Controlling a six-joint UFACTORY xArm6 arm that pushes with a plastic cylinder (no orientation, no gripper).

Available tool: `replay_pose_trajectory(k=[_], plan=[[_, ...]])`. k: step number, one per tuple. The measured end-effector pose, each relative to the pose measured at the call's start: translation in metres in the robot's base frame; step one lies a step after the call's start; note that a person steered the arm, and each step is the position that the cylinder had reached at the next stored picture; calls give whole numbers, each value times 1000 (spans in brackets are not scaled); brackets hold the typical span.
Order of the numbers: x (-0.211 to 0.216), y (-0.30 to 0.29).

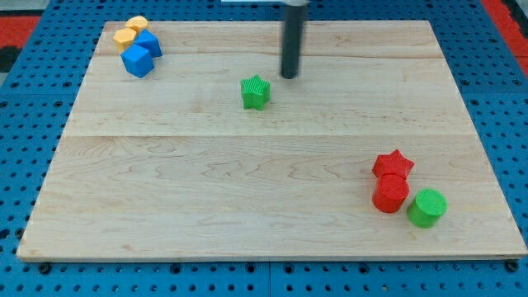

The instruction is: Place the green star towards the top left side of the red star

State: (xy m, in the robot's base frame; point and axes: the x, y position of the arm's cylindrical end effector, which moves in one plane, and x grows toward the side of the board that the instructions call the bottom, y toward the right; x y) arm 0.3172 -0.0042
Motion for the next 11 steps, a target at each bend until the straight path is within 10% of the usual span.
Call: replay_pose_trajectory(k=[2, 3, 4, 7, 9, 11], plan=[[95, 18], [36, -56], [69, -69], [154, 74], [156, 105], [76, -38]])
